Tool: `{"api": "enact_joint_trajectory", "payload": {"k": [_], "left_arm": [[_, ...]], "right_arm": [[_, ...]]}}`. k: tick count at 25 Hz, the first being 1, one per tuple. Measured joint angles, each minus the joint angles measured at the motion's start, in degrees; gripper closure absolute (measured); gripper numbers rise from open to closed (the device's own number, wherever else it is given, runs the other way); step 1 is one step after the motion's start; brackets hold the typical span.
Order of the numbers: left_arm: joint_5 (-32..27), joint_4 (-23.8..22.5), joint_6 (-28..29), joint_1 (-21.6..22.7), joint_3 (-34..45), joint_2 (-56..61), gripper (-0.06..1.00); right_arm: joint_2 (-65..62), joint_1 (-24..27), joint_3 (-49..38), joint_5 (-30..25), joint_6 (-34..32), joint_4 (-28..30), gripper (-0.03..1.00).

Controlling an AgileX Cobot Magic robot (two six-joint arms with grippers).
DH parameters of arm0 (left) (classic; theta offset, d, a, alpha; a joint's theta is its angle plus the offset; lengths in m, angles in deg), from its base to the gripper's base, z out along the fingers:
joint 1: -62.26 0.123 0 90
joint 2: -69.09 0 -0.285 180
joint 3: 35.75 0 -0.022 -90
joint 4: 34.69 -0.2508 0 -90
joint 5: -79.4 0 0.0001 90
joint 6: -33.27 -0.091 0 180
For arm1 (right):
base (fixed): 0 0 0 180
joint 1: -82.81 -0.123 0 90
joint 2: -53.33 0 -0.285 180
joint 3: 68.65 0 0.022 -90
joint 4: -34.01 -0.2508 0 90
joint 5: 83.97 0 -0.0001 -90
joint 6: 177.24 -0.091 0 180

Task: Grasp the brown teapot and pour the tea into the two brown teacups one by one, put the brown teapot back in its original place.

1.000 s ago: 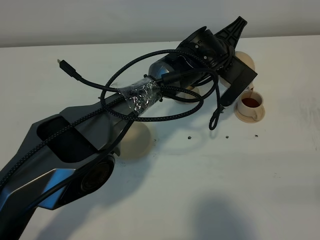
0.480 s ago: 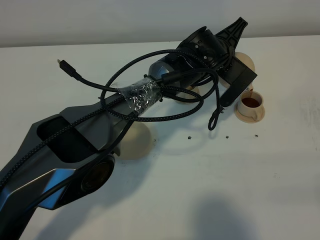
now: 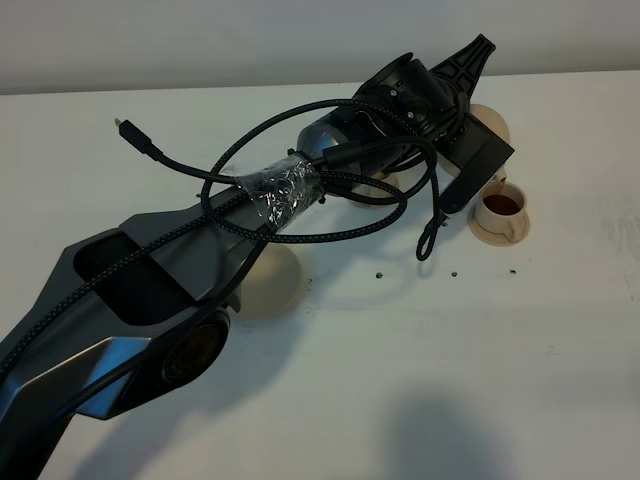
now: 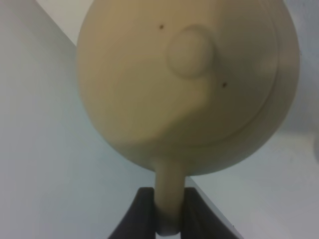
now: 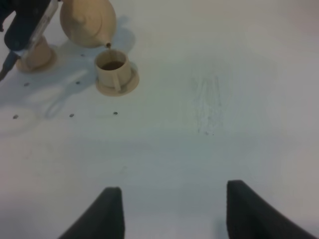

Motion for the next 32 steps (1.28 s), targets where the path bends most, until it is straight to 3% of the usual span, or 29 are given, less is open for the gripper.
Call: {"api": "enact_joint_trajectory", "payload": {"k": [32], "left_arm": [[0.1,0.5,-0.1,0.0,0.0,0.0,0.78]], "right_arm": [[0.0,0.0,0.0,0.0,0.0,0.0,0.52]]}}
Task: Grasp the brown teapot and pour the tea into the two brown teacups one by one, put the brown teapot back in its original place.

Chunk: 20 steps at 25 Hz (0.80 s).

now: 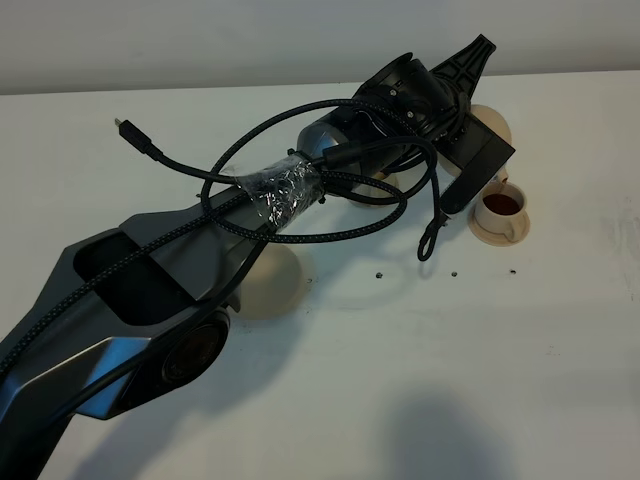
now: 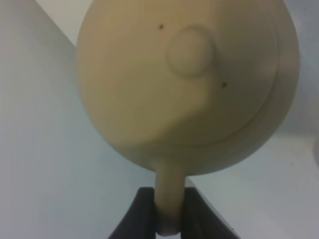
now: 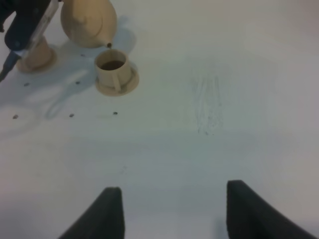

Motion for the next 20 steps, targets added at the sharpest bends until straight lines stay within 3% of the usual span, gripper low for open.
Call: {"api": "enact_joint_trajectory", "payload": {"k": [20], "left_arm": [[0.5,0.6,-2.3,0.0,0.0,0.0,0.78]], "right_arm": [[0.0,0.0,0.0,0.0,0.0,0.0,0.52]]}}
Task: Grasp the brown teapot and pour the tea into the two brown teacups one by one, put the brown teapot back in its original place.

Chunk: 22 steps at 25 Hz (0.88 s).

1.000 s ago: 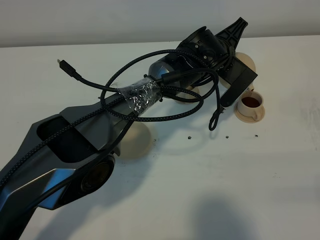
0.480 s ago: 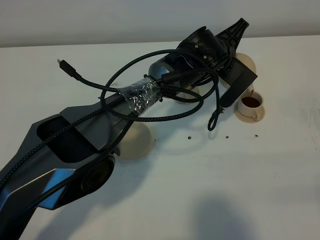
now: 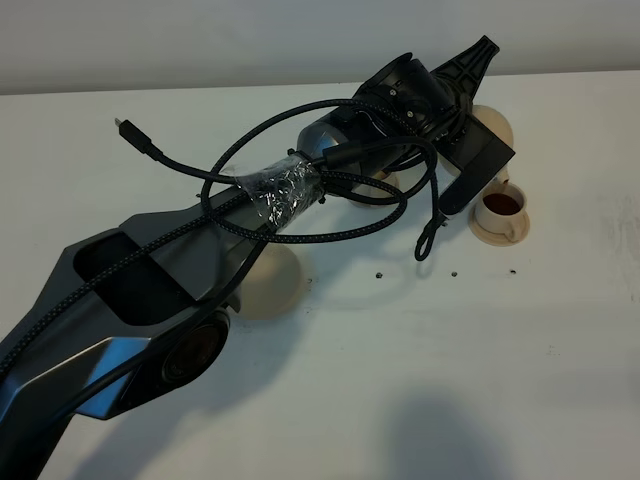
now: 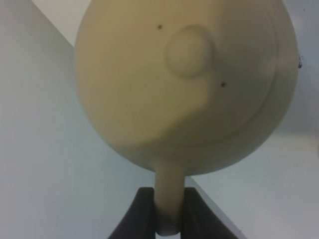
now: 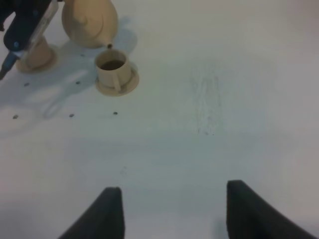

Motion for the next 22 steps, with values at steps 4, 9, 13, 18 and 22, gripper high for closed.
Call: {"api": "enact_joint_trajectory", "payload": {"k": [4,9,13,18,22], "left_arm": [[1.0,0.0,-0.2,0.0,0.0,0.0,0.78],[1.2,0.0,-0.4,0.0,0.0,0.0,0.78],[1.2,0.0,-0.5,0.0,0.0,0.0,0.78],[1.2,0.0,-0.6,0.0,0.0,0.0,0.78],[1.2,0.1,0.6,0.0,0.0,0.0,0.78]], "right_arm": [[0.0,0.0,0.0,0.0,0.0,0.0,0.52],[0.0,0.0,0.0,0.0,0.0,0.0,0.52],[0.0,0.0,0.0,0.0,0.0,0.0,0.52],[0.0,0.0,0.0,0.0,0.0,0.0,0.52],[0.0,0.0,0.0,0.0,0.0,0.0,0.52]]}}
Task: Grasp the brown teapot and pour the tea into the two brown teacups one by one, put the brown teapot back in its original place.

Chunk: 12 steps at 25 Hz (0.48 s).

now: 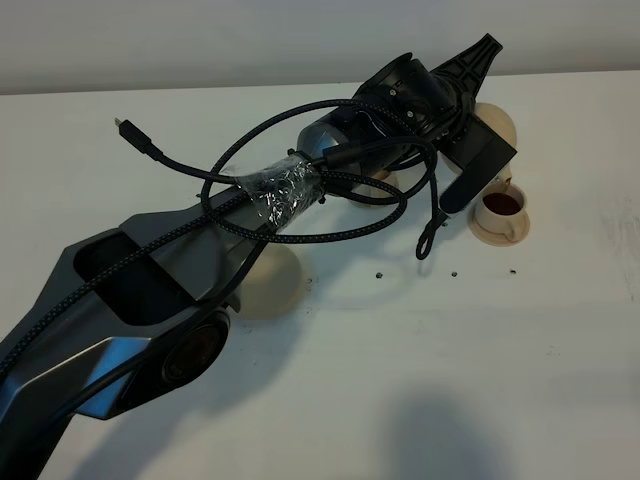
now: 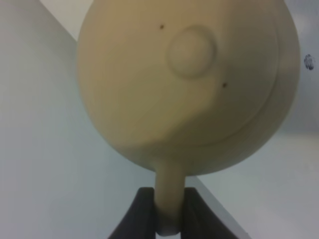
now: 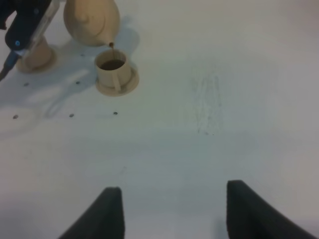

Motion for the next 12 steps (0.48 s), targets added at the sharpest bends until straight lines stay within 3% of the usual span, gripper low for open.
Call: {"api": "enact_joint_trajectory", "payload": {"k": [12], "left_arm": [[-2.8,3.2,1.8,0.0,0.0,0.0,0.78]], "right_arm": [[0.0,0.0,0.0,0.0,0.0,0.0,0.52]]}}
